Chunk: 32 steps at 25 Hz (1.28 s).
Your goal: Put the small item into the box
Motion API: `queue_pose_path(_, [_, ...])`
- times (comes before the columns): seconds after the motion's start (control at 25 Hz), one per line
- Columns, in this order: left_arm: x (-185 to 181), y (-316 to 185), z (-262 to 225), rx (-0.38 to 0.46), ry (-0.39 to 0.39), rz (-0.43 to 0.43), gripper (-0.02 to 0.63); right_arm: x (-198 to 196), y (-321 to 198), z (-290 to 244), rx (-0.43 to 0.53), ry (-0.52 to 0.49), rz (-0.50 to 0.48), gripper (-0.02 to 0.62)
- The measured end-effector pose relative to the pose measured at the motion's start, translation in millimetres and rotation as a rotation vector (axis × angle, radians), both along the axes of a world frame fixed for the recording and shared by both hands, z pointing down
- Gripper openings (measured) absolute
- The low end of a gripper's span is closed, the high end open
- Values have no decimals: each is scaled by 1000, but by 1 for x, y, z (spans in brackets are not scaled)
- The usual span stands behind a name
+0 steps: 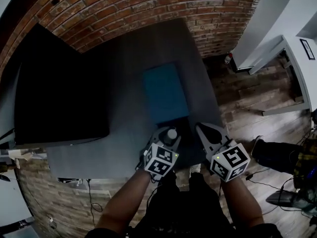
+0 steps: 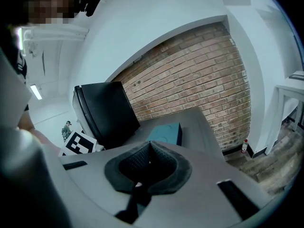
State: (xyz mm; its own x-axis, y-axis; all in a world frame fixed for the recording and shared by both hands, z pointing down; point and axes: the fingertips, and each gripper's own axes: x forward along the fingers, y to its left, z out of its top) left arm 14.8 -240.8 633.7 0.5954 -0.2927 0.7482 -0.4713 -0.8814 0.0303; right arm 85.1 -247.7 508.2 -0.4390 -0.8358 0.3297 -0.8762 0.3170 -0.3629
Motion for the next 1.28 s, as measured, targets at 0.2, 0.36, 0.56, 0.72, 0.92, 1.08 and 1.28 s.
queue_pose_path(0.2, [5,0,14,-19,-76,47,202,7,0,3,-10,-7,19,18])
queue_pose_path(0.36, [6,1,23,-36,-127,73,202,9,2,5,-15,-12,29,18])
queue_pose_path(0.56, [8,-3,26,-13,-168,86,202,16,1,6,-20,-12,35,18])
queue_pose_path(0.72, [9,-2,28,-15,-186,96,202,18,0,5,-21,-16,32,18])
queue_pose_path(0.92, [8,-1,30,-16,-196,100,202,16,-2,4,-16,-17,21,18])
queue_pose_path(1.08, [8,-1,31,-13,-201,97,204,17,-2,3,-11,-17,16,18])
queue_pose_path(1.28, [8,-1,30,-16,-198,95,210,18,-3,1,-10,-17,16,18])
